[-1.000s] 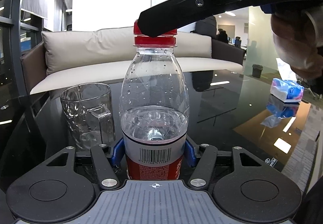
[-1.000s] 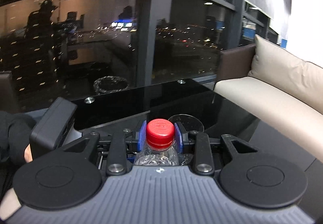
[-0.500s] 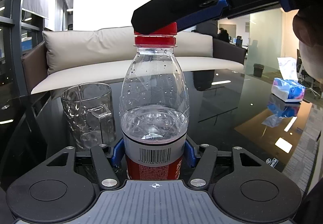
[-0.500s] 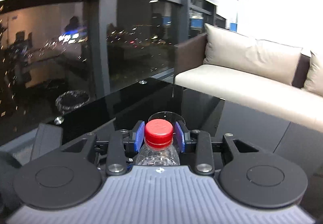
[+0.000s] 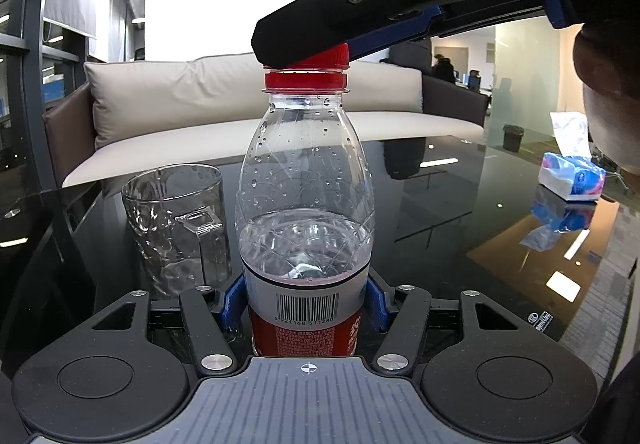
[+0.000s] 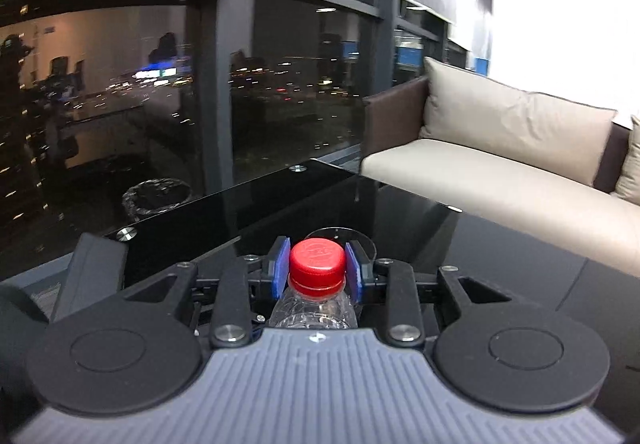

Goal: Unscrew bottle cap and pour
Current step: 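Twist the red cap further with the right gripper while the left gripper holds the bottle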

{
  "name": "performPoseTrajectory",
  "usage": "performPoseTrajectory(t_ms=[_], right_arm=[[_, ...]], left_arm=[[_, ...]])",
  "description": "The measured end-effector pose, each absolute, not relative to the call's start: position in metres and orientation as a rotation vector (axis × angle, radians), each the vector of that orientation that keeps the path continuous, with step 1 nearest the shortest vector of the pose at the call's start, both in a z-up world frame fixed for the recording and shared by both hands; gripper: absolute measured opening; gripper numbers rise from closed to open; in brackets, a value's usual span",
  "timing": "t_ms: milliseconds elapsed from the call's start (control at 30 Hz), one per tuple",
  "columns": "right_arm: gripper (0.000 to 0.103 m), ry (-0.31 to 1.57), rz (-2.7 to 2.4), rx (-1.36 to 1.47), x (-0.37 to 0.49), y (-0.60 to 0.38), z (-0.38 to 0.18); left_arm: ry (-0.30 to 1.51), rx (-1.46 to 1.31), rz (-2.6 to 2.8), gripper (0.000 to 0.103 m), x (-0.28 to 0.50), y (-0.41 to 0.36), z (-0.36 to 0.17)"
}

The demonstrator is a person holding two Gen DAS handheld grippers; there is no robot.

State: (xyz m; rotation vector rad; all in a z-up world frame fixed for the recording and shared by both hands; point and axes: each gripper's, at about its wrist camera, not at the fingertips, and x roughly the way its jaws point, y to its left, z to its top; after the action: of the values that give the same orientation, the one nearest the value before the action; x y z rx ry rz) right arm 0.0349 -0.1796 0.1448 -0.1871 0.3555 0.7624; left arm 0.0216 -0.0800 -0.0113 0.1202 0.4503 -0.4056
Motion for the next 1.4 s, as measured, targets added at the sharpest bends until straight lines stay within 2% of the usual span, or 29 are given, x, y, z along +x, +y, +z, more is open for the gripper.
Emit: performPoseTrajectory(t_ms=[567,700,900,1133,1267,1400], right_arm=[[0.032,0.353,1.104,-0.324,0.068,-0.209,0.159],[0.033,0.375,1.058,-0.330,0.067,-0.202,0.165],[0.043,0.353,0.843,-0.260,0.037,-0.194,0.161],[0.042,0.347,0.692,-0.180,0.020,-0.186,0.152],[0.034,0.340,0.664,-0.189,0.016,-0.178,0.149],[0.033,0.358,0.665,-0.178,0.021,-0.175,0.146]], left_arm=[[0.447,0.127,-0.426,0.055,0.023,-0.078,-0.011],[0.452,0.118,-0.425,0.055,0.025,-0.077,-0.010],[0.454,0.119,-0.422,0.055,0.025,-0.077,-0.010],[0.453,0.122,-0.418,0.055,0.024,-0.078,-0.010],[0.454,0.121,-0.418,0.055,0.024,-0.078,-0.011],[0.457,0.118,-0.420,0.055,0.024,-0.077,-0.010]])
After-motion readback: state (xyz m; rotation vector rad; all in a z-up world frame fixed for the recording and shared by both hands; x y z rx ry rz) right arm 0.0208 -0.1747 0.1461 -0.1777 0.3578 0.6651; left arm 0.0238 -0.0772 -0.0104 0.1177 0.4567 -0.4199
